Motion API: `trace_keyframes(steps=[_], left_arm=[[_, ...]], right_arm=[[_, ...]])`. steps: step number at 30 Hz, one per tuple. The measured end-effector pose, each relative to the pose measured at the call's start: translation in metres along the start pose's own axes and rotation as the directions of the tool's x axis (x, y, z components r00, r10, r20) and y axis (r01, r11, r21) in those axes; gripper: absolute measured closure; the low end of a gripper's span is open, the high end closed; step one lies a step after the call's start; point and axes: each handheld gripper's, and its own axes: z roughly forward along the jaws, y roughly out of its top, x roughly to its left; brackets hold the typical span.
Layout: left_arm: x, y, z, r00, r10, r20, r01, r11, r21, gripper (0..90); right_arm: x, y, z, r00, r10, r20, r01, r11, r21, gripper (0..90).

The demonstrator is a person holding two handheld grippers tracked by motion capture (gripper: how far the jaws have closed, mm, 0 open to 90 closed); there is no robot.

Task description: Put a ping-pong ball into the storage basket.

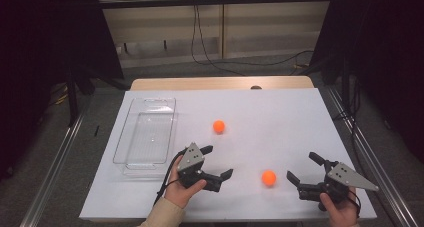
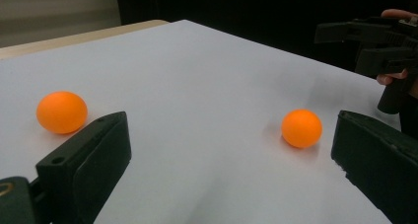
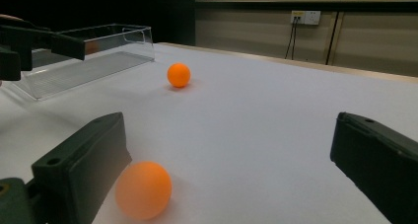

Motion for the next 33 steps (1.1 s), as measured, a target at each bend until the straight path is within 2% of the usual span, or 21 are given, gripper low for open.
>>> trace_keyframes(steps=[33], left_arm=[[-0.007, 0.001, 0.016, 0.9994, 0.011, 0.032, -0.012, 0.9996, 0.024, 1.9]], right_arm=[[0.001, 0.0, 0.001, 1.0, -0.002, -0.005, 0.002, 1.0, 0.002, 0.7]])
